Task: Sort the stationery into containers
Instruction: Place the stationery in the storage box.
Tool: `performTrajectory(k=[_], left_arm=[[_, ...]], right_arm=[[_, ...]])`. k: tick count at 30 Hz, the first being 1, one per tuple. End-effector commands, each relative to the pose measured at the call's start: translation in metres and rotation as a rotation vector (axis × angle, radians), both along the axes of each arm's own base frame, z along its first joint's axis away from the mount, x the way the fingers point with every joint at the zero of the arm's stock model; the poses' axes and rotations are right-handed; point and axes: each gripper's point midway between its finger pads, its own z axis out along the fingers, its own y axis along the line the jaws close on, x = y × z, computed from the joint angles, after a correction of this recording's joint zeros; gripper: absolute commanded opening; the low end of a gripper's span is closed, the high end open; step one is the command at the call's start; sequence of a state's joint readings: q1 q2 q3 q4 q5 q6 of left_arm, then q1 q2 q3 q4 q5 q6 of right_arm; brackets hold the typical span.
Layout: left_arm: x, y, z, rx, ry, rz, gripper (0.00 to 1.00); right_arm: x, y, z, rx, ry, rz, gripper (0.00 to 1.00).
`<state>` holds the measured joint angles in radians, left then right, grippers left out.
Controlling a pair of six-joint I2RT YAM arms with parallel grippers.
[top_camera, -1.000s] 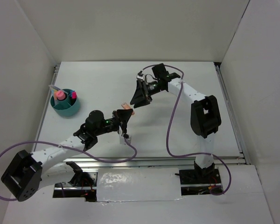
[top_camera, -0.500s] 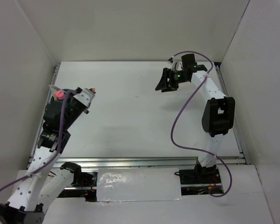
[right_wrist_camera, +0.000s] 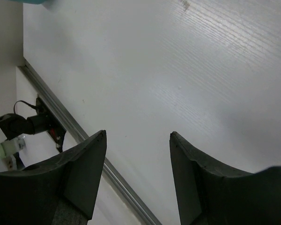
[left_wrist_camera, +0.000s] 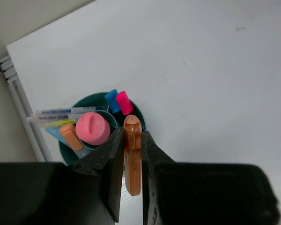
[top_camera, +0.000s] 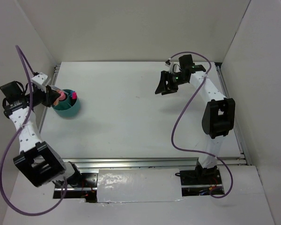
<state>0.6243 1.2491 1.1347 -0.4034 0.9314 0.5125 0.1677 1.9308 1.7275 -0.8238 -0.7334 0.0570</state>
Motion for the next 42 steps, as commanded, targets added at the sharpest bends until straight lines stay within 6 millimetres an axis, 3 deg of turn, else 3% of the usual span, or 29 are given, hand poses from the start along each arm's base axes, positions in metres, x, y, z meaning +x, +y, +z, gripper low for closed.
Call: performTrajectory(k=[1, 2, 4, 6, 16, 32, 39, 40, 42], left_arm=[[-0.012, -0.024, 0.000, 0.057, -0.082, -0.307, 0.02], [-0.004, -0.016, -0.005, 0.053, -0.069, -0.324, 0.02], [-0.006, -0.018, -0.015, 0.067, -0.052, -0.393, 0.02], [0.006, -0.011, -0.018, 0.072, -0.049, -0.432, 0.03], [0.031, -0.016, -0.048, 0.176, -0.043, -0.540, 0.09], [0.036, -0.003, -0.082, 0.169, 0.042, -0.516, 0.16], [0.045, 0.005, -0.085, 0.210, 0.034, -0.508, 0.33], [0.045, 0.004, -0.085, 0.218, 0.038, -0.513, 0.38], [0.044, 0.001, -0.082, 0.232, 0.039, -0.529, 0.56]], right_arm=[[-0.005, 0.004, 0.018, -0.009, -0.059, 0.021, 0.63], [-0.005, 0.003, 0.016, -0.012, -0.056, 0.019, 0.63], [-0.007, 0.004, 0.015, -0.013, -0.053, 0.023, 0.63], [-0.008, 0.004, 0.014, -0.014, -0.048, 0.023, 0.63], [-0.012, 0.004, 0.010, -0.030, -0.045, 0.024, 0.62], [-0.008, 0.002, 0.009, -0.051, -0.050, 0.021, 0.62], [-0.010, 0.004, 0.007, -0.060, -0.054, 0.030, 0.63], [-0.010, 0.004, 0.009, -0.059, -0.056, 0.029, 0.63], [-0.010, 0.003, 0.009, -0.066, -0.058, 0.030, 0.64]])
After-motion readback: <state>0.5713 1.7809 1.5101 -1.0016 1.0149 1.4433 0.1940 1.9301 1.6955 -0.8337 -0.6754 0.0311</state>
